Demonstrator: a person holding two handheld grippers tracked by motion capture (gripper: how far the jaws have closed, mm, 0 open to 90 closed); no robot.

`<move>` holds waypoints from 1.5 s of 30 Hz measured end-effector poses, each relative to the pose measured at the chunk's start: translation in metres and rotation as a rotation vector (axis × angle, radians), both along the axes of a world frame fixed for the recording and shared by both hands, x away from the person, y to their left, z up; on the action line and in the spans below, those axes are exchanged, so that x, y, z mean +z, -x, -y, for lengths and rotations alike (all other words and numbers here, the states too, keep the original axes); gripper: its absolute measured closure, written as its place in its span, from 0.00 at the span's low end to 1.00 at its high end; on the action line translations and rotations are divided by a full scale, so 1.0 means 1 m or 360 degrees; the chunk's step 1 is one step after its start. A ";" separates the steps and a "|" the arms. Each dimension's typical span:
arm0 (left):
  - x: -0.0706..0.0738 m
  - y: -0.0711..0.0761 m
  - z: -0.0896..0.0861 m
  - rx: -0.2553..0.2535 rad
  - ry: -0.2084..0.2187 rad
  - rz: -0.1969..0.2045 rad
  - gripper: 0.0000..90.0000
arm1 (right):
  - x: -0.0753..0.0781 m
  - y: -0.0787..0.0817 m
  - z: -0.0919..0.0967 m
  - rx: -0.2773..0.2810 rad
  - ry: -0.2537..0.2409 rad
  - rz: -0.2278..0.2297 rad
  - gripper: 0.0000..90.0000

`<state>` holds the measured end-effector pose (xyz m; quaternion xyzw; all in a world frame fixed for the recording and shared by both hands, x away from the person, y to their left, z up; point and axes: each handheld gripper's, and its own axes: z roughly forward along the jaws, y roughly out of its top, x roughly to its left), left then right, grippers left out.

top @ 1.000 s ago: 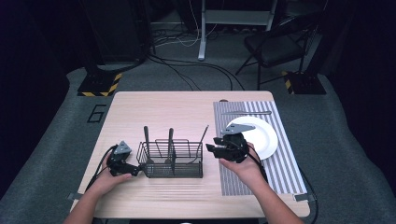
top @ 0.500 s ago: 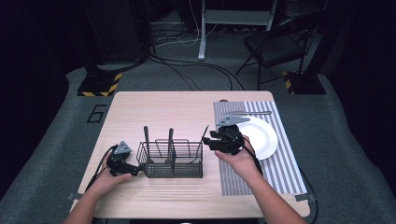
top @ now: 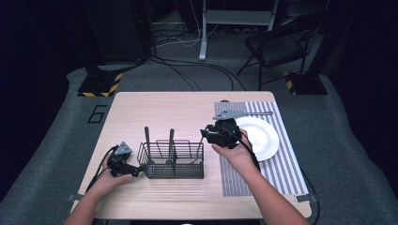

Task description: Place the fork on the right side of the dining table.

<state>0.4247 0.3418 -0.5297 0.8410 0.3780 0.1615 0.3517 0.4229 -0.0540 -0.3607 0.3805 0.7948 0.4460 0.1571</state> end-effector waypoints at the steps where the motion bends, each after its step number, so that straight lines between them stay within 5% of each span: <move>1: 0.000 0.000 0.000 0.0000 0.0000 0.0000 0.00 | 0.001 -0.001 -0.001 -0.0003 -0.0001 0.0000 0.71; 18: 0.000 0.000 0.000 0.0000 0.0000 0.0000 0.00 | 0.010 -0.005 -0.016 0.0056 -0.0032 0.0015 0.83; 45: 0.000 0.000 0.000 0.0000 0.0000 0.0000 0.00 | 0.017 0.012 -0.030 0.0219 -0.0047 0.0031 0.87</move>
